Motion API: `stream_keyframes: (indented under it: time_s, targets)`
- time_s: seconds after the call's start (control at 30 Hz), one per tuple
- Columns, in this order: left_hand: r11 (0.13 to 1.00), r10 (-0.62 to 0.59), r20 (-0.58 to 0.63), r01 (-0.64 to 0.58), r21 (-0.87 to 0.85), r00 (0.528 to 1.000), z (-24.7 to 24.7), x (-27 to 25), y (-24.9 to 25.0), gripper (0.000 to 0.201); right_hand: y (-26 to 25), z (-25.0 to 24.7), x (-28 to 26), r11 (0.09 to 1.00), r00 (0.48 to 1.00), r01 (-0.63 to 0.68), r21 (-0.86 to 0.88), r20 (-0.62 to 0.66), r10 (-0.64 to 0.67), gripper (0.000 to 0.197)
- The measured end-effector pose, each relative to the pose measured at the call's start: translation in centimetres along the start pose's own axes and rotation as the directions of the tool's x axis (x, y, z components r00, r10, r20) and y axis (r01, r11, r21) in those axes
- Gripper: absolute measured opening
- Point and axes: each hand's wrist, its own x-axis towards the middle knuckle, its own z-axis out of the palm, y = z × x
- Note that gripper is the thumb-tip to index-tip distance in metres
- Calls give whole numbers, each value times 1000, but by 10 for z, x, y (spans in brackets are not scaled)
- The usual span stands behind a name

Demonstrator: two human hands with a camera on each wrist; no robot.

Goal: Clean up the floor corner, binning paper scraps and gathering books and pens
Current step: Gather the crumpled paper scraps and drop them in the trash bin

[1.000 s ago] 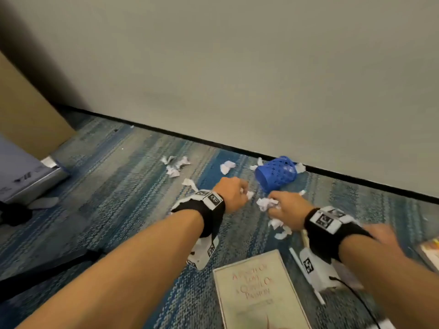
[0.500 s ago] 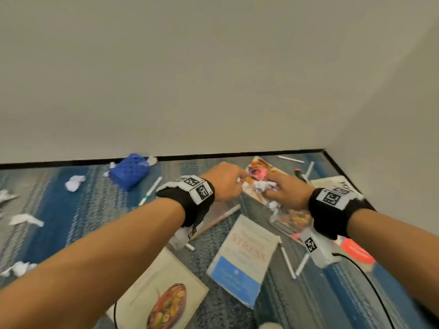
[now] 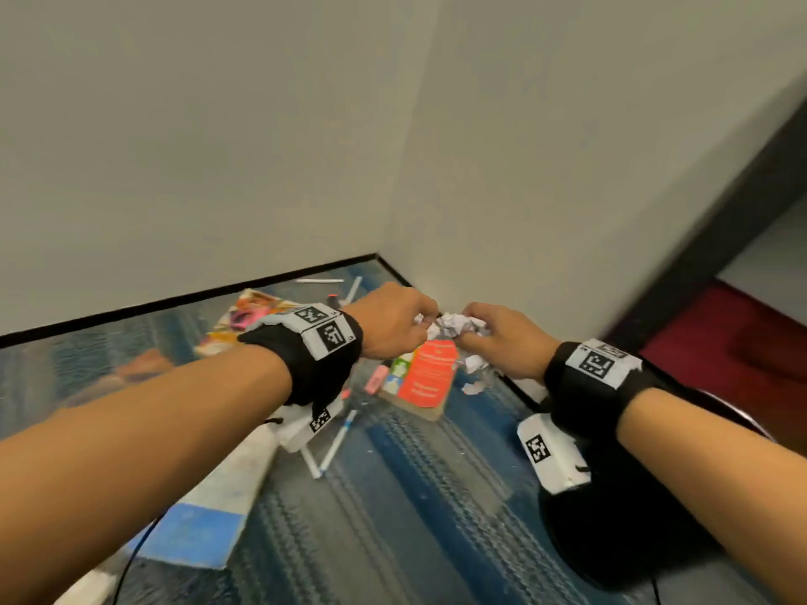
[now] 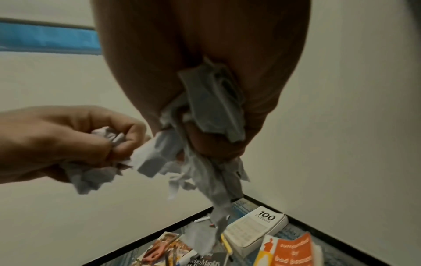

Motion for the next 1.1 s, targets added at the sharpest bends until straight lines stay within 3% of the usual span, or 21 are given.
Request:
stream_keyframes:
  time_s: [0.1, 0.3, 0.4, 0.5, 0.6, 0.67, 0.8, 0.87, 0.97, 1.1]
  targets:
    - [993, 96, -2, -96, -65, 995, 22, 40, 62, 25, 48, -32, -37, 999, 995, -38, -23, -88, 36, 12]
    - [931, 239, -58, -246, -271, 969, 74, 107, 192, 20, 149, -92, -114, 981, 946, -185, 65, -257, 195, 13]
    - [894, 218, -66, -226, -388, 974, 113, 128, 239, 15, 194, -106, -147, 964, 922, -245, 104, -282, 265, 12]
    - [847, 185, 31, -144, -511, 982, 147, 142, 268, 13, 231, -104, -170, 937, 892, -313, 156, -292, 347, 10]
    - [907, 235, 102, -180, -381, 967, 177, 158, 284, 10, 262, -88, -180, 909, 865, -379, 174, -281, 415, 16]
    - [958, 236, 218, -189, -215, 947, 190, 164, 289, 4, 280, -75, -182, 878, 848, -449, 167, -232, 477, 32]
    - [953, 181, 403, -261, 154, 897, 203, 165, 294, 26, 294, -64, -186, 840, 839, -537, 75, -55, 541, 61]
    - [951, 179, 446, -270, 148, 877, 202, 165, 293, 28, 292, -69, -188, 863, 863, -505, 17, -4, 505, 61]
    - [965, 250, 406, -262, -28, 879, 189, 164, 291, 22, 284, -85, -188, 875, 876, -483, -27, -4, 483, 58]
    - [955, 293, 169, -298, 2, 941, 164, 163, 284, 14, 273, -104, -180, 849, 859, -509, -144, -148, 490, 36]
